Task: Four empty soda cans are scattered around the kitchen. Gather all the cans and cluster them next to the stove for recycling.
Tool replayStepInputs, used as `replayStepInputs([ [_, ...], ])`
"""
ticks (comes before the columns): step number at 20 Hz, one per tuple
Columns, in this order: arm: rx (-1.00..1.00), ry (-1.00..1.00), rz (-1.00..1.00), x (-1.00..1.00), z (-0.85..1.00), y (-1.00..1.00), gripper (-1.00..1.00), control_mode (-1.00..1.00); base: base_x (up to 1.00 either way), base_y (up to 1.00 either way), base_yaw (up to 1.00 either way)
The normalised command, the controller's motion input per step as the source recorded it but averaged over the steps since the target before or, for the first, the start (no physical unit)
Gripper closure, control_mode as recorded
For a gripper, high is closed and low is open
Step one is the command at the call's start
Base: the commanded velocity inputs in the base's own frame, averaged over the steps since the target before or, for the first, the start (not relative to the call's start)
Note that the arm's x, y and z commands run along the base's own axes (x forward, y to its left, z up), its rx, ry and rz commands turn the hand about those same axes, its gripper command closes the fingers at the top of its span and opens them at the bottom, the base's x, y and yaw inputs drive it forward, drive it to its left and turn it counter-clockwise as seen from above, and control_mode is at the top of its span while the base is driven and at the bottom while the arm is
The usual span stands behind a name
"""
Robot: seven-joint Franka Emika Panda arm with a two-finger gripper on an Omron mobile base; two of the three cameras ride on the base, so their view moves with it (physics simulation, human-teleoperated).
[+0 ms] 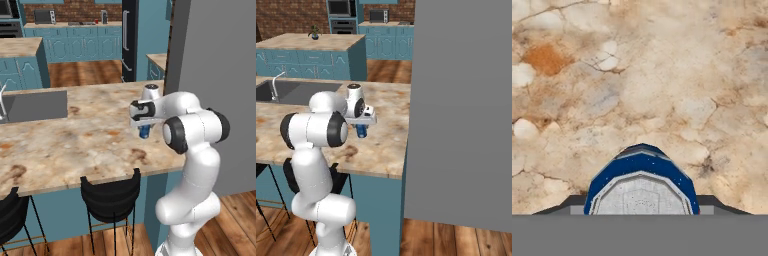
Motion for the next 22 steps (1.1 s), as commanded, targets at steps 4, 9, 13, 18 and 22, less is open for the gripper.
replayStepInputs([
  [4,0.00,-0.01,0.00,-0.35,0.54,0.00,1.00,-1.00,0.00,0.00,0.00],
  [9,0.00,0.00,0.00,-0.52,0.55,-0.04,1.00,-1.00,0.00,0.00,0.00],
  [13,0.00,0.02,0.00,-0.57,0.53,-0.12,1.00,-1.00,0.00,0.00,0.00],
  [18,0.01,0.02,0.00,-0.64,0.30,-0.14,1.00,-1.00,0.00,0.00,0.00],
  [22,0.00,0.00,0.00,-0.64,0.09,-0.09,1.00,-1.00,0.00,0.00,0.00],
])
